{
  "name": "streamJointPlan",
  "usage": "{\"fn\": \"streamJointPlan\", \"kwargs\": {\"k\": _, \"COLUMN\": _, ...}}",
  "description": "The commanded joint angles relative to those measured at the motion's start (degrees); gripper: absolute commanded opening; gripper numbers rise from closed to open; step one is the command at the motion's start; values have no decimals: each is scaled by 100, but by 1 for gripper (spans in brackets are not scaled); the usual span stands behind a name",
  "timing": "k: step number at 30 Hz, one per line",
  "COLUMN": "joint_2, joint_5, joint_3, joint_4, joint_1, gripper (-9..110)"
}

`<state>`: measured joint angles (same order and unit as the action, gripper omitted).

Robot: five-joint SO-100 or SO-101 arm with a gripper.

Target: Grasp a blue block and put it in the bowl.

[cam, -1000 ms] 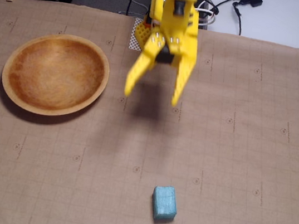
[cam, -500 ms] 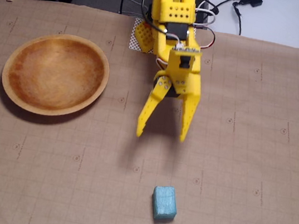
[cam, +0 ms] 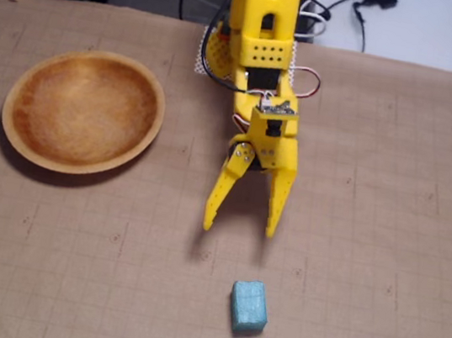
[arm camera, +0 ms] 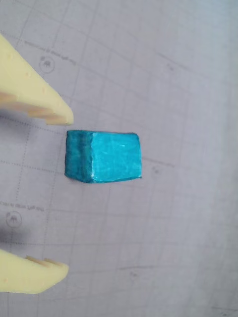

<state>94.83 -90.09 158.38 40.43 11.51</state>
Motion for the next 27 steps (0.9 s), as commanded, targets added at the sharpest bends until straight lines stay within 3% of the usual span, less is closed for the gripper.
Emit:
{"fn": "streamJointPlan", "kwargs": {"k": 1, "joint_2": -246, "joint_5": -53, "joint_3": -483, "joint_4": 237, "joint_1": 26, "gripper": 33}}
{"fn": "streamJointPlan", "kwargs": {"k": 27, "joint_2": -2452, "joint_5": -62, "joint_3": -2391, "joint_4": 176, "joint_1": 439, "gripper": 33}}
